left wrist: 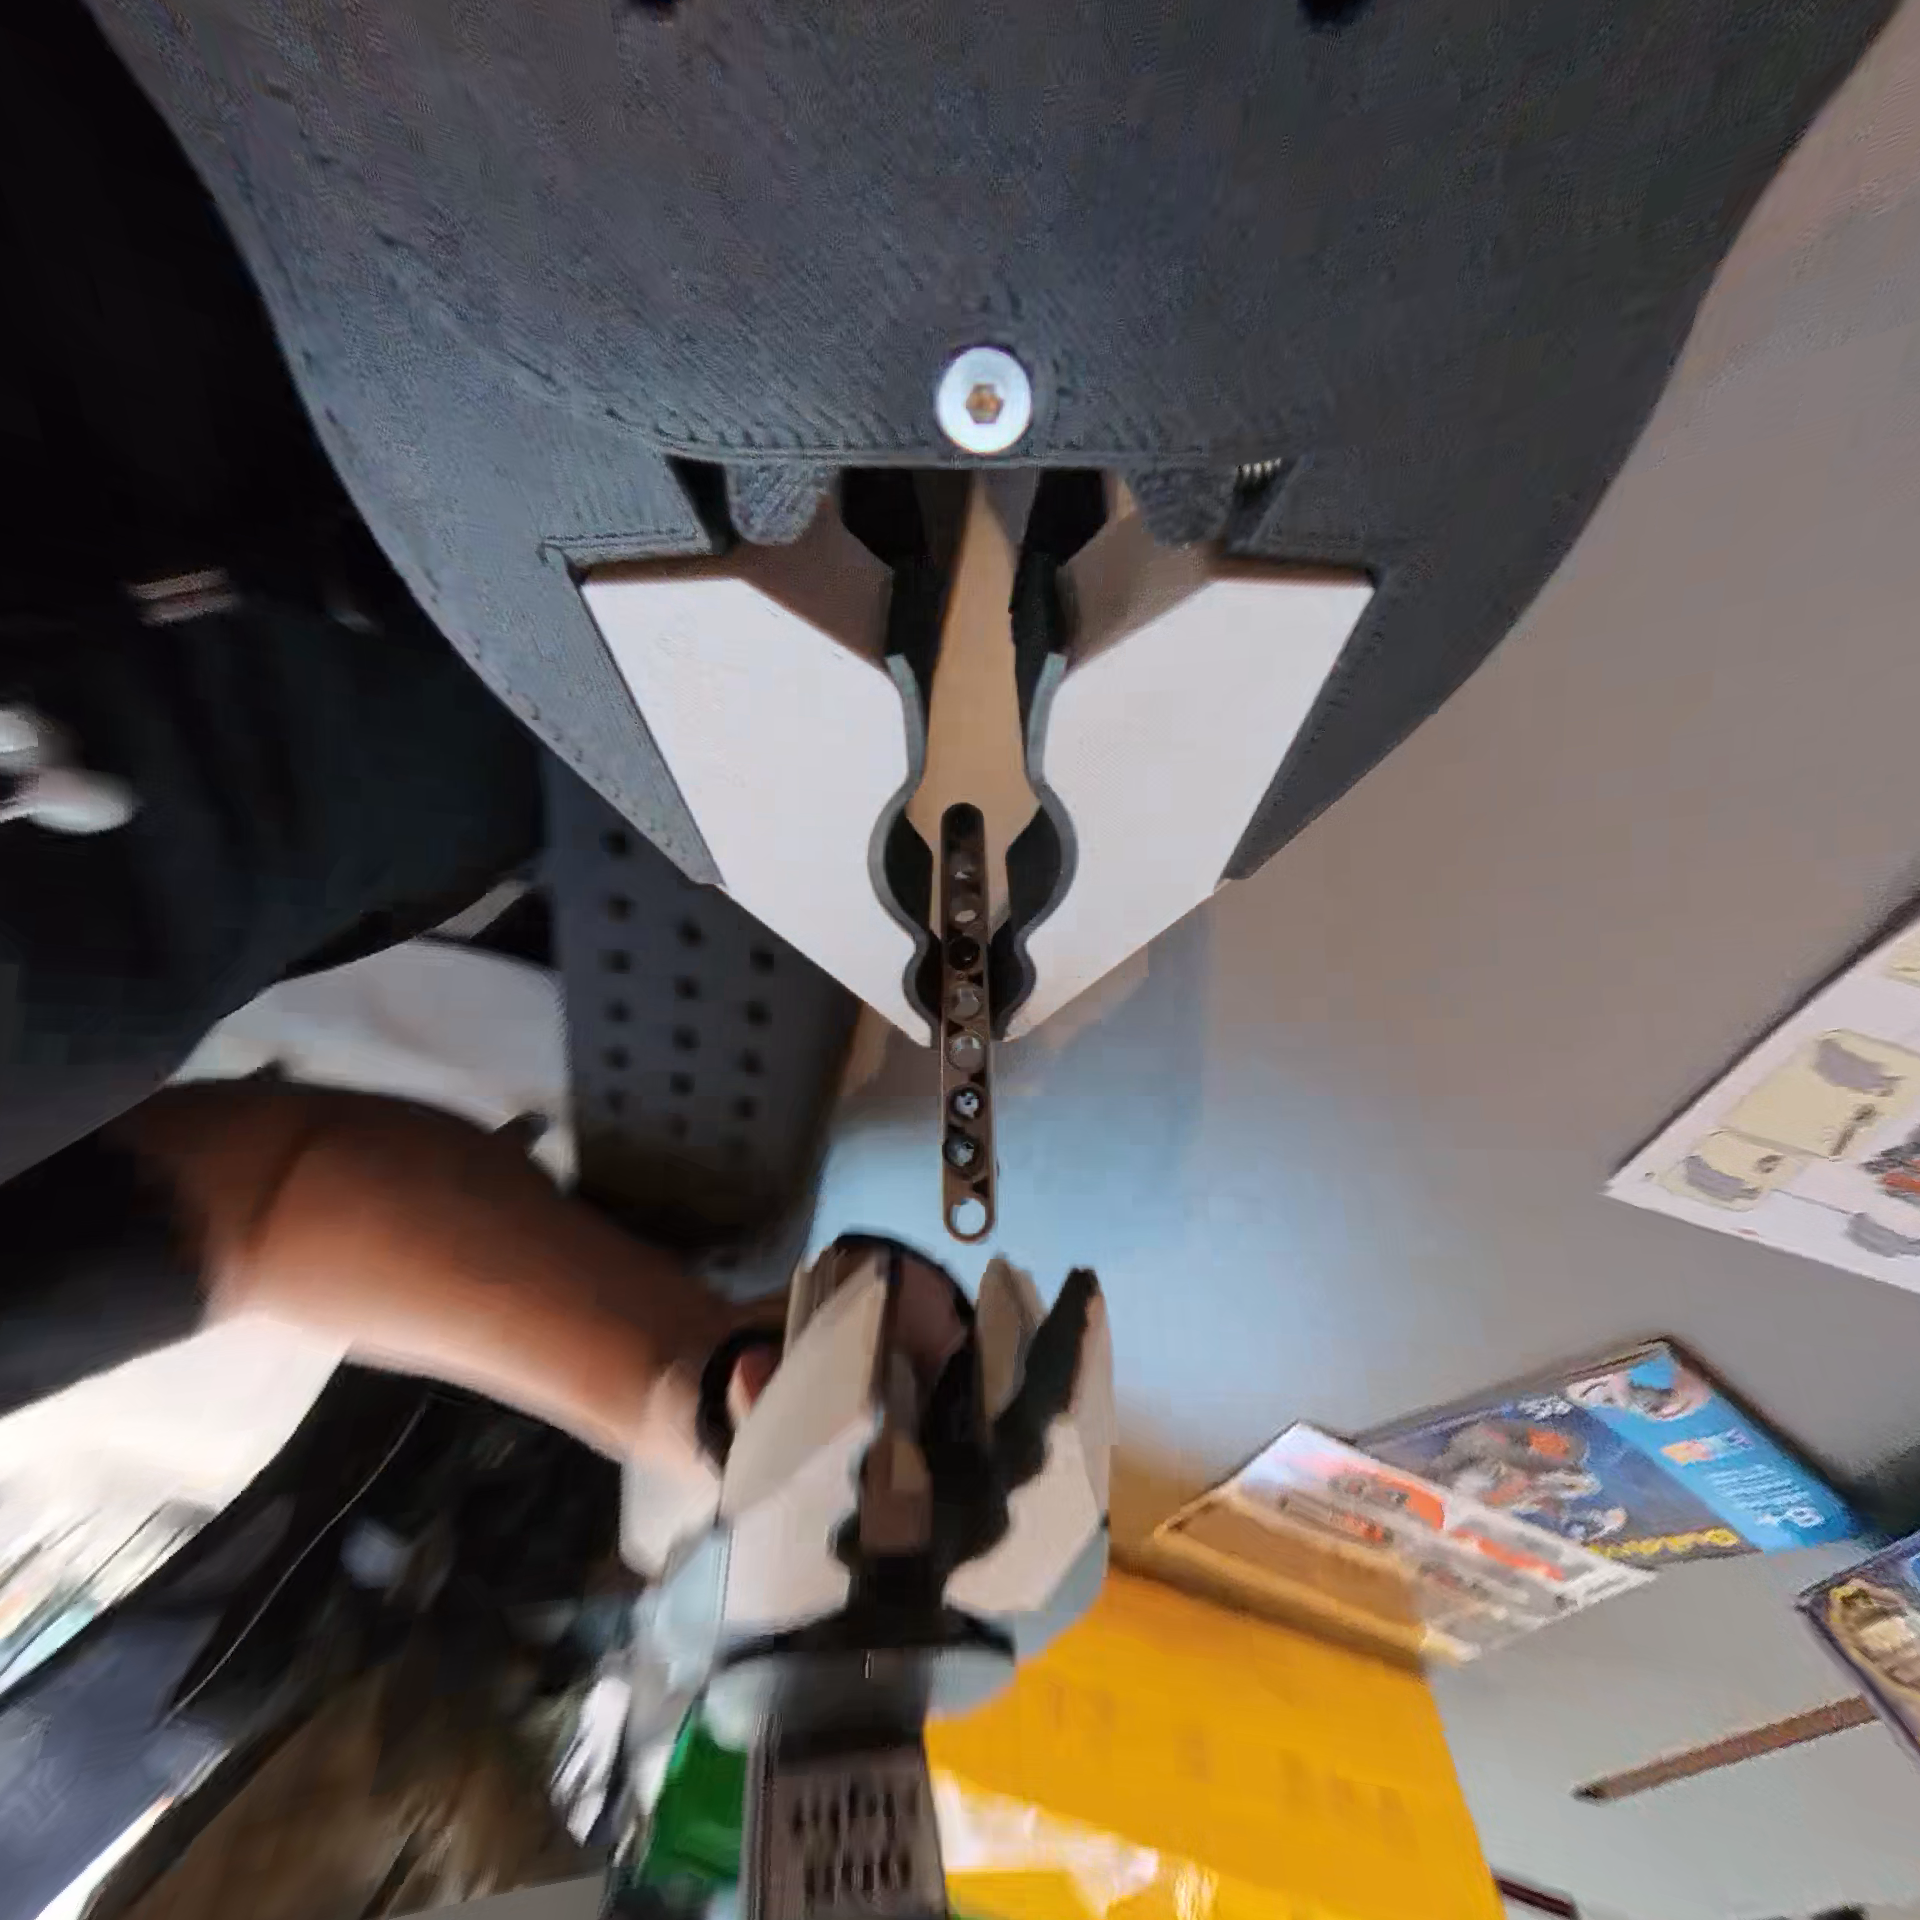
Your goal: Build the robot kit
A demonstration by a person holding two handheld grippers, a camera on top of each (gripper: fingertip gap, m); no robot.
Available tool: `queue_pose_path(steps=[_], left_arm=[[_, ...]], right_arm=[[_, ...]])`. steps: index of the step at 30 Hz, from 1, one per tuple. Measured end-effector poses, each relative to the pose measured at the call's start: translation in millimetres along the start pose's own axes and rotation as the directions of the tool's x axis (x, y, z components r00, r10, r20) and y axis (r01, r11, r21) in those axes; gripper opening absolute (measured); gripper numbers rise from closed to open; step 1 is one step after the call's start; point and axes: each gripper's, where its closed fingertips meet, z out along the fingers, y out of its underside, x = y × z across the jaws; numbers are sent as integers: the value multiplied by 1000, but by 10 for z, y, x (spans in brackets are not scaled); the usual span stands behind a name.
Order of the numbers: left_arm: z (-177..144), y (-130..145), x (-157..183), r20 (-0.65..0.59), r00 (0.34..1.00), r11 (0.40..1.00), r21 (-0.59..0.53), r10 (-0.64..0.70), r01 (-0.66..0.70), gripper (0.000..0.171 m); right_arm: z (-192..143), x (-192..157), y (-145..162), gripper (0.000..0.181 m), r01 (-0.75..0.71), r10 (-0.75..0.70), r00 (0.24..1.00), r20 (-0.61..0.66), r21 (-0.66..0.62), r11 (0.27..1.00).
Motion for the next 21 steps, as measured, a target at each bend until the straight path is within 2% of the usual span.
queue_pose_path(steps=[4, 7, 10, 14, 21], left_arm=[[-124, -174, 123, -102, 991, 989, 112, -88, 99, 5], [-141, -179, 163, -119, 988, 986, 126, -95, 110, 6], [-136, -156, 184, -133, 986, 985, 124, -103, 119, 5], [-131, -135, 233, -172, 978, 981, 130, -122, 145, 5], [-130, -127, 234, -189, 974, 979, 134, -128, 154, 5]], right_arm=[[159, -176, -96, 20, 36, -37, 998, 53, 22, 999], [238, -265, -213, 17, 23, -29, 996, 88, 64, 998], [295, -226, -178, 4, 47, -48, 997, 62, 27, 999], [288, -257, -146, 4, 94, -94, 993, 67, 11, 996], [293, -229, -129, 8, 81, -81, 995, 64, -2, 997]])
